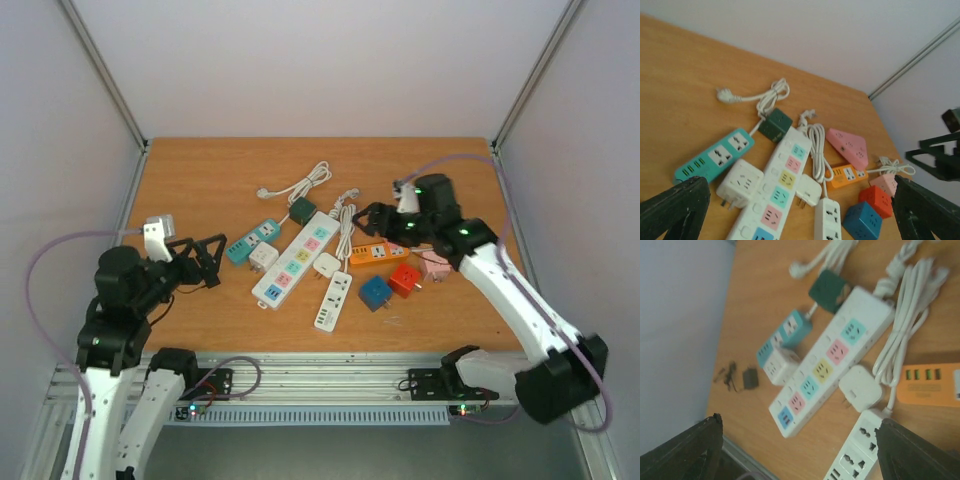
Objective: Insert the plug
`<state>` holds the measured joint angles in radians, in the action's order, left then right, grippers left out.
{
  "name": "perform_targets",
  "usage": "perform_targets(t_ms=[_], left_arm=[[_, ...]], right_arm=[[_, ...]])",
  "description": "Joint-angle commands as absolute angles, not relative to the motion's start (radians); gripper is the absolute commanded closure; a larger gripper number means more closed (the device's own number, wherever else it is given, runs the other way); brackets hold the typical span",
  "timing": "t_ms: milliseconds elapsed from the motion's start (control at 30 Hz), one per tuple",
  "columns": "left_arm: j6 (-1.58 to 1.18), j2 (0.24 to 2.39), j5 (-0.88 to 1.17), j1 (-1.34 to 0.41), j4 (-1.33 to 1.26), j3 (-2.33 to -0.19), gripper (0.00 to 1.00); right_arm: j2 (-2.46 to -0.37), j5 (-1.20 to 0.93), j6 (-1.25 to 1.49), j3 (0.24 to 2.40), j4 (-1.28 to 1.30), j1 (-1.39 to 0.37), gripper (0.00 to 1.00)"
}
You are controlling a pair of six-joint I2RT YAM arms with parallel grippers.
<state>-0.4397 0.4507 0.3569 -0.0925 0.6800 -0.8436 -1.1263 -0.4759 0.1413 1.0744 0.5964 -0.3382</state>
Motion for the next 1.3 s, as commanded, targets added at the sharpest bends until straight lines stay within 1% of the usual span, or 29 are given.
perform_targets(t_ms=[0, 167, 267, 367, 433, 633, 667, 733, 767, 900, 1067, 1267], left_arm=[[-0.534, 0.603, 0.437, -0.086, 0.588, -0.804, 0.01], [-0.624, 0.905, 0.447, -0.122, 0.494, -0.829, 0.12], [-0.628, 1.073, 0.373, -0.183, 0.500, -0.902, 0.15], [-0.627, 1.189, 0.343, -0.205, 0.496, -0.960, 0.15], [-0.639, 1.231, 0.341, -0.208, 0.467, -0.969, 0.15], [-0.659, 1.298, 0.310, -0.209, 0.399, -0.964, 0.15], [-0.663, 1.302, 0.304, -0.209, 0.388, -0.961, 0.15], [-0.666, 1.309, 0.297, -0.209, 0.366, -0.955, 0.15], [-0.667, 1.312, 0.293, -0.208, 0.363, -0.956, 0.15], [-0.666, 1.316, 0.284, -0.209, 0.369, -0.955, 0.14], [-0.648, 1.309, 0.263, -0.209, 0.391, -0.950, 0.14], [-0.640, 1.306, 0.259, -0.209, 0.388, -0.946, 0.13]], right_arm=[[-1.304, -0.325, 0.112, 1.117, 0.528, -0.459, 0.16], [-1.540, -0.231, -0.028, 1.221, 0.511, -0.534, 0.16], [-1.689, -0.215, -0.148, 1.316, 0.523, -0.548, 0.16], [-1.841, -0.182, -0.281, 1.452, 0.582, -0.557, 0.15], [-1.922, -0.162, -0.349, 1.525, 0.591, -0.560, 0.15], [-2.137, -0.229, -0.484, 1.770, 0.653, -0.560, 0.13], [-2.163, -0.233, -0.490, 1.797, 0.660, -0.561, 0.12], [-2.206, -0.241, -0.505, 1.842, 0.678, -0.567, 0.04], [-2.226, -0.246, -0.513, 1.861, 0.682, -0.571, 0.02], [-2.311, -0.257, -0.537, 1.941, 0.701, -0.580, 0.02], [-2.378, -0.240, -0.564, 2.015, 0.722, -0.586, 0.12], [-2.414, -0.204, -0.572, 2.083, 0.762, -0.591, 0.31]])
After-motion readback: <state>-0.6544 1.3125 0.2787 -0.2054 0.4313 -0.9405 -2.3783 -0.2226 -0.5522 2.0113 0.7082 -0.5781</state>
